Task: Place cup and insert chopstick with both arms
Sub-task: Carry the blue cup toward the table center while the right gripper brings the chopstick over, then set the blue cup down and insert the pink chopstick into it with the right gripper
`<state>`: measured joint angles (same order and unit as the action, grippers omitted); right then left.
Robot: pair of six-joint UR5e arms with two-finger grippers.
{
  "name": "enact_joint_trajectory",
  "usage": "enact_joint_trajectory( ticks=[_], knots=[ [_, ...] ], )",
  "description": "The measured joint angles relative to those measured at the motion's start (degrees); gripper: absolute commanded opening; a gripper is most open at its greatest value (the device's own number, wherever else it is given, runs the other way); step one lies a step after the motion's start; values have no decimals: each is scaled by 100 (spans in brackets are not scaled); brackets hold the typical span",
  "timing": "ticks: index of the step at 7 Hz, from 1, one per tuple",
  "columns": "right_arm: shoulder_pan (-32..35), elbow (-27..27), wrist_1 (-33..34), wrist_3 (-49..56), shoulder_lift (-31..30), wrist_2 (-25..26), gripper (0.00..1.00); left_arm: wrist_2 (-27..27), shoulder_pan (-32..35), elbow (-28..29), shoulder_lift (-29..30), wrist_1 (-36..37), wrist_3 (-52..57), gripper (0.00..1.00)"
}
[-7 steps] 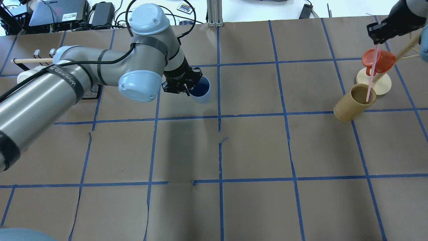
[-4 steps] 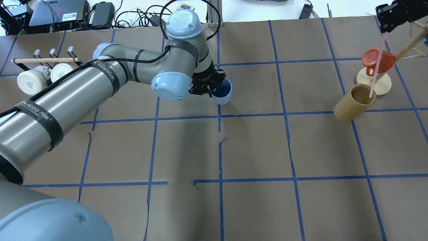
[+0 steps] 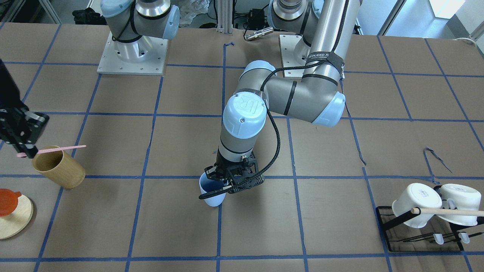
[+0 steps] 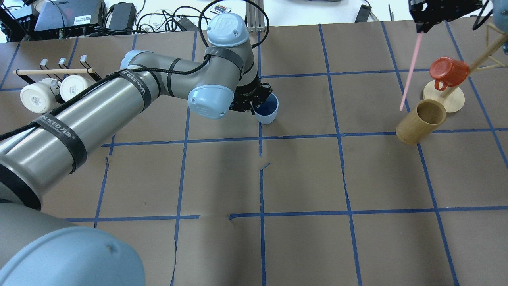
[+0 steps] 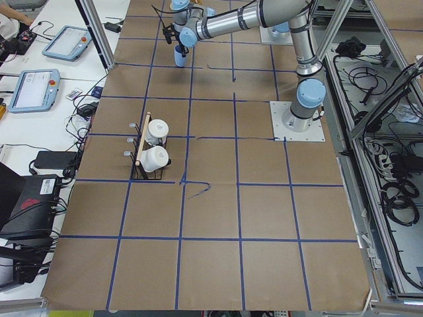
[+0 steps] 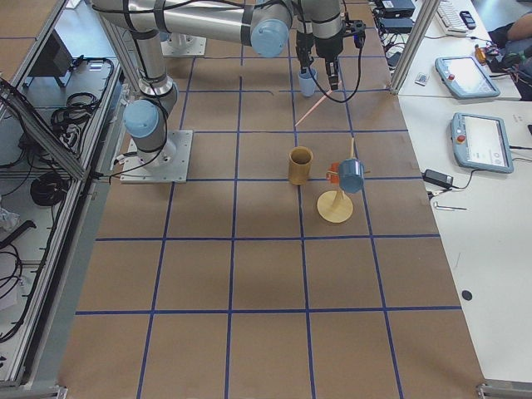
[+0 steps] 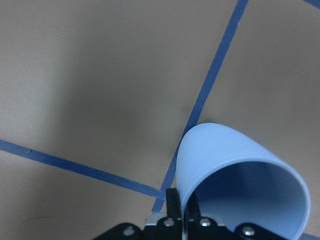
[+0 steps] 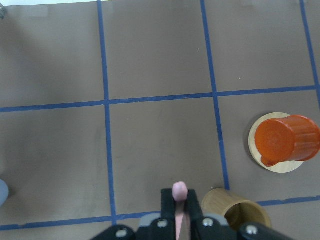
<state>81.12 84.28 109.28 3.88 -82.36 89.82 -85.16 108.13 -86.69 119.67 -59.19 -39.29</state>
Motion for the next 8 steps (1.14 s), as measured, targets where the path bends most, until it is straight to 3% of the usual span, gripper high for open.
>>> enact_joint_trajectory(
  ticks=[2, 3, 4, 8],
  knots=[
    [627, 0, 66, -1117, 102, 6, 0, -61, -99, 54, -1, -27, 203, 0],
    [827, 0, 134, -1407, 147, 8, 0, -67, -152, 26, 6, -30, 294, 44],
    [920, -1, 188, -1560, 175, 11, 0, -72, -176, 9, 28, -31, 331, 99],
    [981, -1, 173, -1725, 155, 62, 0, -65, -288, 111, -97, -25, -9, 100]
  ],
)
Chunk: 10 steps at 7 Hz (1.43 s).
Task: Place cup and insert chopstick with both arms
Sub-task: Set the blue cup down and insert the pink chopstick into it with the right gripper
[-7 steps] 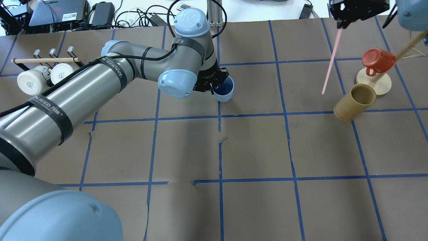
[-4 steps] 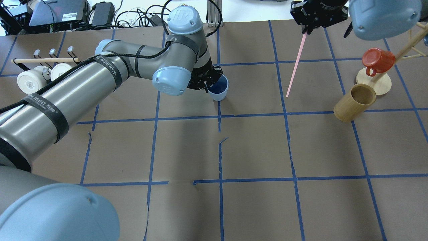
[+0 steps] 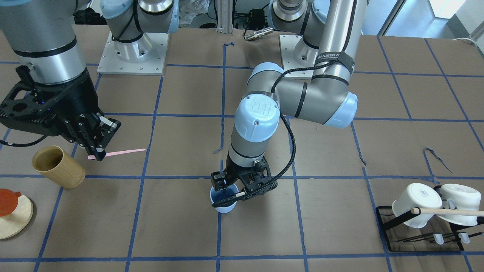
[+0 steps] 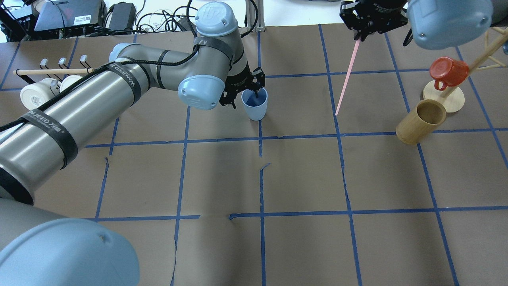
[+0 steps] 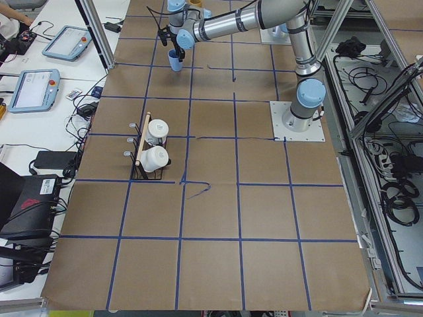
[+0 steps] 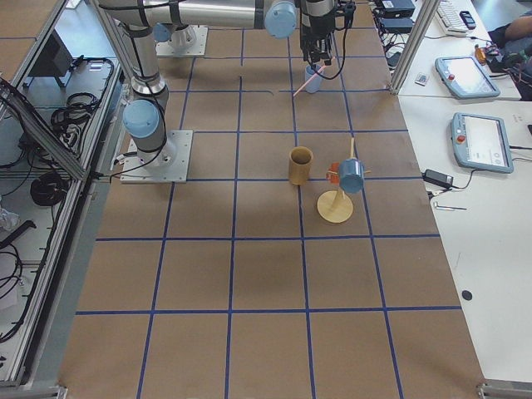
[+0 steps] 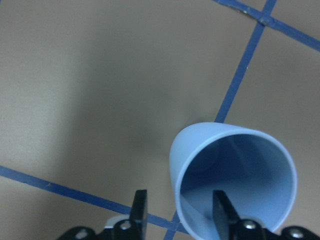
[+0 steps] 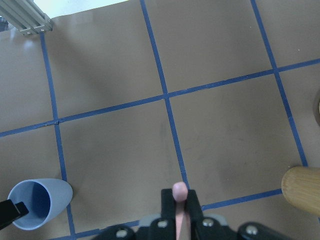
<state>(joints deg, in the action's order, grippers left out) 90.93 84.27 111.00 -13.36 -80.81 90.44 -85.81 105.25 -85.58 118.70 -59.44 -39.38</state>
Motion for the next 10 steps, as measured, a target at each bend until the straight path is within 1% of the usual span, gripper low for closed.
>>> enact_joint_trajectory(
  ticks=[1, 2, 4, 5, 6, 7, 10],
  knots=[
    [52, -3, 52, -166, 6, -31, 0, 5, -209, 34, -191, -167, 262, 100],
    [166, -6, 207, -445, 36, -53, 0, 3, -477, 117, -453, -460, 816, 100],
    [594, -7, 928, -711, 225, -35, 0, -72, -1000, 493, -1008, -1364, 2034, 100],
    [822, -7, 1312, -736, 286, -2, 0, -277, -1131, 616, -1259, -1856, 2503, 100],
    [1041, -3, 1628, -756, 324, 18, 0, -488, -1181, 664, -1497, -2193, 2819, 100],
    [1264, 7, 1829, -788, 385, 118, 0, -531, -1192, 673, -1664, -2330, 2943, 100],
    [1858, 13, 2440, -840, 821, 804, 0, -459, -1179, 659, -1838, -2393, 3010, 100]
  ],
)
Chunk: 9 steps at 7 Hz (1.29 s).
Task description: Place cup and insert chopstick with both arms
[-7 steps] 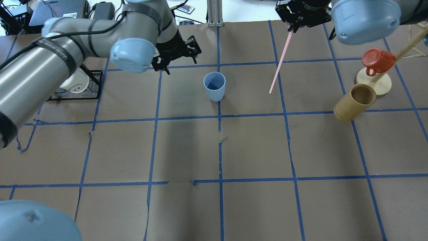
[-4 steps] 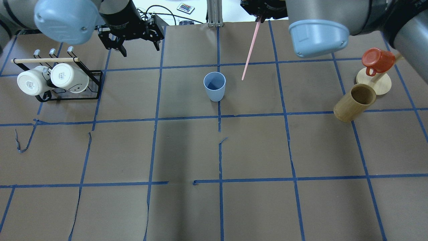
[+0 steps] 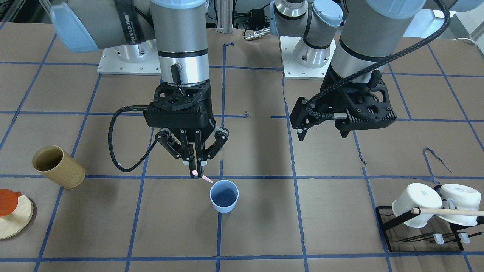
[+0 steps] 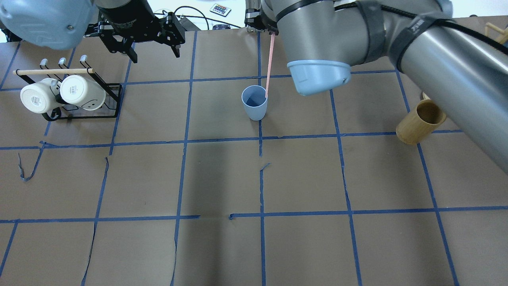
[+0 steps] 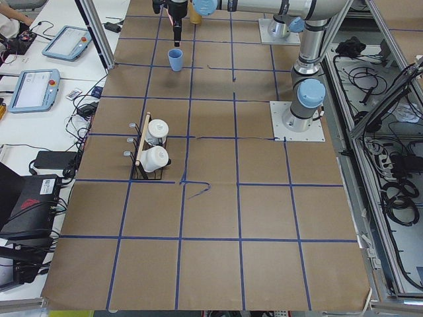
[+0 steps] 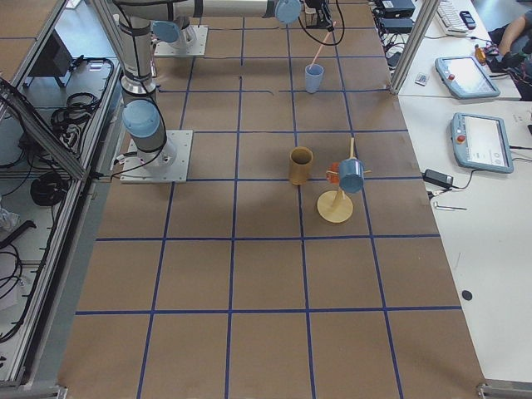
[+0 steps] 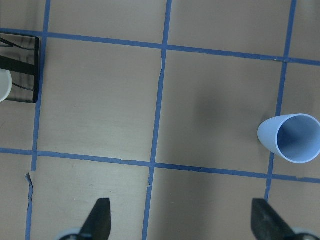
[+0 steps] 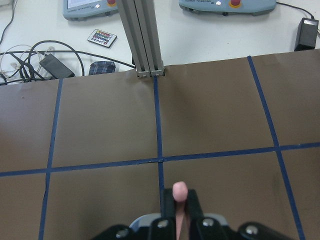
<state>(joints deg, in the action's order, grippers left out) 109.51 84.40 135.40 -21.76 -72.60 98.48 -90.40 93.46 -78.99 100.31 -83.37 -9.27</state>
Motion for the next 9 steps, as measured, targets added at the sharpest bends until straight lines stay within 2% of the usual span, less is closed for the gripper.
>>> enact_joint_trajectory(
  ticks=[5, 6, 8, 9],
  knots=[
    [190, 15, 474, -438, 203, 118, 1, 127, -2, -11, -42, -5, -1, 100],
    [192, 34, 568, -448, 249, 118, 12, 138, 0, -14, -54, -6, -1, 100],
    [194, 159, 639, -451, 270, 121, 97, 111, -36, -32, -103, -18, 10, 100],
    [193, 218, 675, -438, 264, 124, 100, 83, -36, -52, -127, -30, 12, 100]
  ],
)
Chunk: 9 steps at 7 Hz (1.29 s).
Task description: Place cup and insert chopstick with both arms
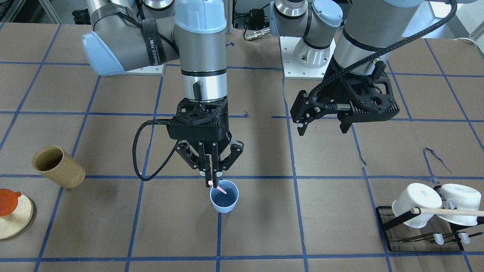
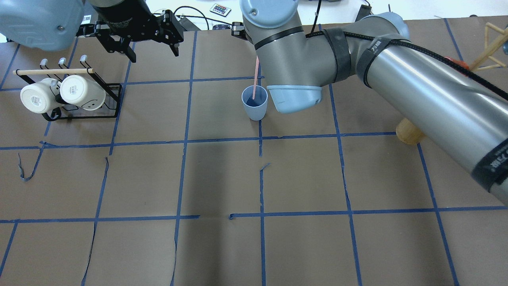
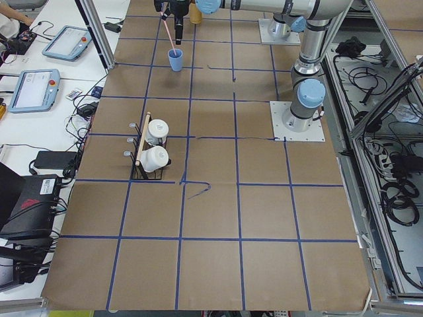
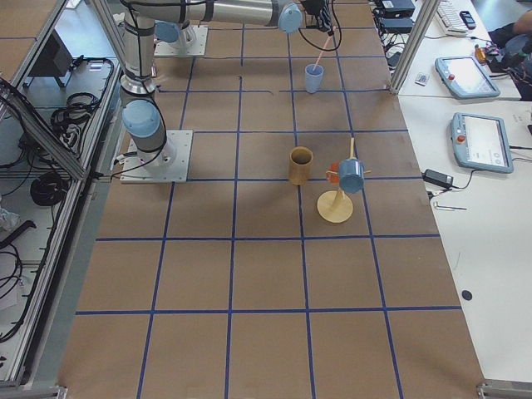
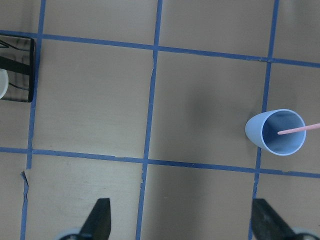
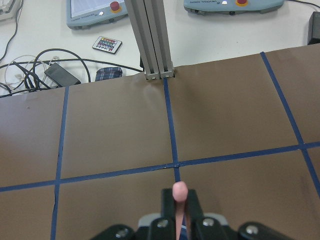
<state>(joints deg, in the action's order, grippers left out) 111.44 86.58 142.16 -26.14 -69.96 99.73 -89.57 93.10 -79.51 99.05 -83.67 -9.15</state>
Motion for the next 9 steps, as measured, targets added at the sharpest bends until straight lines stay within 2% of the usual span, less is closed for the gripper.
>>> enact_joint_trajectory(
  ticks=[3, 4, 6, 9],
  knots=[
    [-24, 0, -80, 189, -120, 1, 100, -33, -106, -196, -196, -228, 228, 100],
    [-66, -34, -358, 292, -233, -8, 100, -44, -140, -380, -375, -396, 272, 100],
    [-334, -138, -1734, 374, -616, -100, 100, -34, -227, -540, -555, -478, 299, 100],
    [-1199, -142, -3827, 755, -1070, -776, 100, 21, -314, -545, -576, -483, 308, 100]
  ],
)
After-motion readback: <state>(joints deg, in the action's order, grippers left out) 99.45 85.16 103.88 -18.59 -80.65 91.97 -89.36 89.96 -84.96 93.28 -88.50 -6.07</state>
